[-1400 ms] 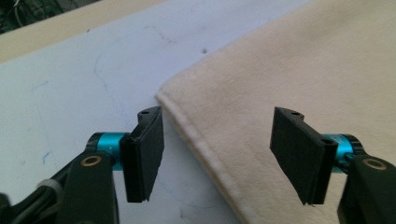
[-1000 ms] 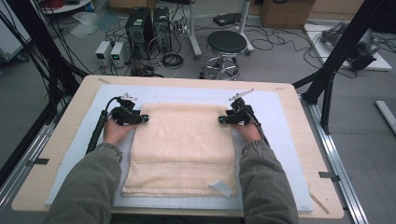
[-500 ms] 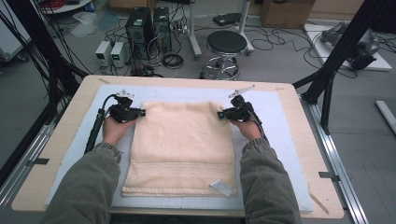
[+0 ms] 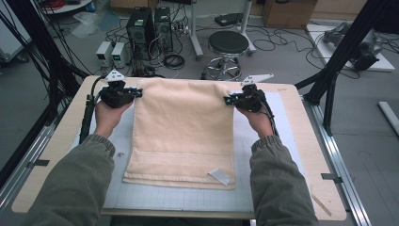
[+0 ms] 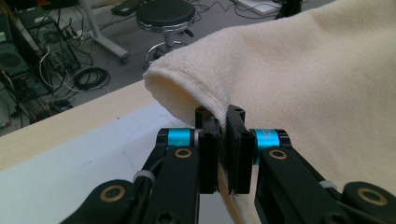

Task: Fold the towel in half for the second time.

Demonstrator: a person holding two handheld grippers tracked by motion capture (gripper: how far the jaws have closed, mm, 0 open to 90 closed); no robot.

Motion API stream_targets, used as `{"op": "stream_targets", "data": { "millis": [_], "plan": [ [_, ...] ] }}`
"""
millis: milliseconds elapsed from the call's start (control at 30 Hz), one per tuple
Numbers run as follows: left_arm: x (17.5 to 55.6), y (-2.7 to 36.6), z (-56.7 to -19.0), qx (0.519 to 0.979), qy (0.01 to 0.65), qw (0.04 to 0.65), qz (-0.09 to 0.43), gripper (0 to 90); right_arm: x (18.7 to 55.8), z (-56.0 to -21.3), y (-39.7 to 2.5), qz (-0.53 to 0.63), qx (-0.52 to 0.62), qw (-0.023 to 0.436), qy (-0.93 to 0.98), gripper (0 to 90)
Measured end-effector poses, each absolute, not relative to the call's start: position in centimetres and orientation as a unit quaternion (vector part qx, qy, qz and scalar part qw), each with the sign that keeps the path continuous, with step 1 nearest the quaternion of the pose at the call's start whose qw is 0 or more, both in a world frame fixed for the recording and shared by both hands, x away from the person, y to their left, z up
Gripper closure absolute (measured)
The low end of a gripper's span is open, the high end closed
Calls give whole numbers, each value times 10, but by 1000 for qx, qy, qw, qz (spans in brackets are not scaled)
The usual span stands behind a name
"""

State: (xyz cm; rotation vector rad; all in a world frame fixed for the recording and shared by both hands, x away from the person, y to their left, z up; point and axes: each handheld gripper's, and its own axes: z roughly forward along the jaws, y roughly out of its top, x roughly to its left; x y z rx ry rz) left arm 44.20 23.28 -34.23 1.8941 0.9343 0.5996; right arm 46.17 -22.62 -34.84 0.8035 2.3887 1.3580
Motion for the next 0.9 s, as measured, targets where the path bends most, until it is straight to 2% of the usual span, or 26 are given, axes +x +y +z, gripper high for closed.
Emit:
{"op": "stream_targets", "data": {
  "millis": [333,500,700,900],
  "plan": [
    [368,246,-369,785,322,469,245,839,401,-361,-228,469,233,125,843,810],
    [333,250,-391,798,307,463,232,835,373,-376,-225,450,215,103,861,799],
    [313,255,-415,814,309,447,203,819,352,-392,-217,404,202,75,889,780],
    [304,265,-424,832,314,423,176,744,341,-412,-226,394,214,53,892,698]
  ]
}}
